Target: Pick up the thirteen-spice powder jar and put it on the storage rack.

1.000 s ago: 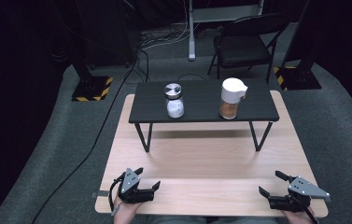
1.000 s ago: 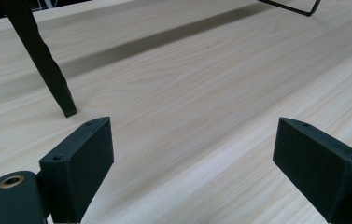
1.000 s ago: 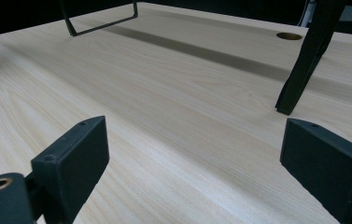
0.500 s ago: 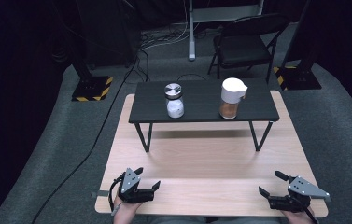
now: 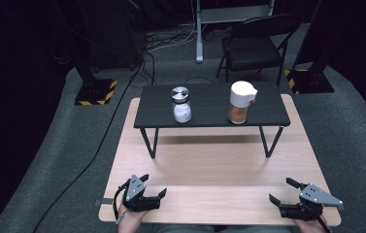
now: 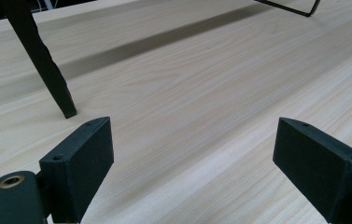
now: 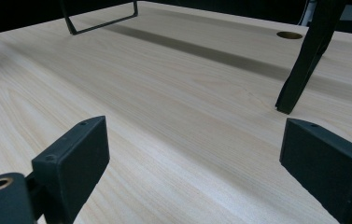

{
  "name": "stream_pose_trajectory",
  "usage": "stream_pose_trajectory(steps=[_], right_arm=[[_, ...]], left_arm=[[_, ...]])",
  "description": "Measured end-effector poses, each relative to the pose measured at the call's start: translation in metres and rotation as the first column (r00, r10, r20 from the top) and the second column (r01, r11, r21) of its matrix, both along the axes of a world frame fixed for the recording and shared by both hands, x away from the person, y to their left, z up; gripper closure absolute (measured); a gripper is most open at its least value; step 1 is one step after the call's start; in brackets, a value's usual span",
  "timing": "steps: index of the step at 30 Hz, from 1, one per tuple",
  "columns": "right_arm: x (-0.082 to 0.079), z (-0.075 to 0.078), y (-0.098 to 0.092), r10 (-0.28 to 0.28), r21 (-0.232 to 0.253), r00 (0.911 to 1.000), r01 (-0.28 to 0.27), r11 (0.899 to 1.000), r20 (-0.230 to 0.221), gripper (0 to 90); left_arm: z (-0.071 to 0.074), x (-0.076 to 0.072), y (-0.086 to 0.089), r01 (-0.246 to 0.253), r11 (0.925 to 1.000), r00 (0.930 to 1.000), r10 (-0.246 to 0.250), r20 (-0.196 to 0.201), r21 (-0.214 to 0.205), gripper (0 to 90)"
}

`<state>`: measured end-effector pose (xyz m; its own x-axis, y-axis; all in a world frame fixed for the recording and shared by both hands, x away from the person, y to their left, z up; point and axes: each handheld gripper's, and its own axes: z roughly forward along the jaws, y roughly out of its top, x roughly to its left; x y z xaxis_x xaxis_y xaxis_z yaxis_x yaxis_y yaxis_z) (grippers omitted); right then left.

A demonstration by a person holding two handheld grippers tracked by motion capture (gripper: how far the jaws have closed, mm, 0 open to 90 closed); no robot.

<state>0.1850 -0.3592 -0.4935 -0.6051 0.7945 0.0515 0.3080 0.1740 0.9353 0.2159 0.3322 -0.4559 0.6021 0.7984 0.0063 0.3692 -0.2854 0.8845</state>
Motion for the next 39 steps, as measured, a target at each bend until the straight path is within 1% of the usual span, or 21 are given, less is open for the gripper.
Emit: stream_pose_trajectory(steps=[39], right_arm=[[0.0009,0.0003,0.0011,0.007,-0.004,1.0,-0.007,1.0,-0.004,7.0]], left_arm=[[0.0,0.0001,0.0002,0.0,1.0,1.0,0.0,0.0,-0.001,11.7]])
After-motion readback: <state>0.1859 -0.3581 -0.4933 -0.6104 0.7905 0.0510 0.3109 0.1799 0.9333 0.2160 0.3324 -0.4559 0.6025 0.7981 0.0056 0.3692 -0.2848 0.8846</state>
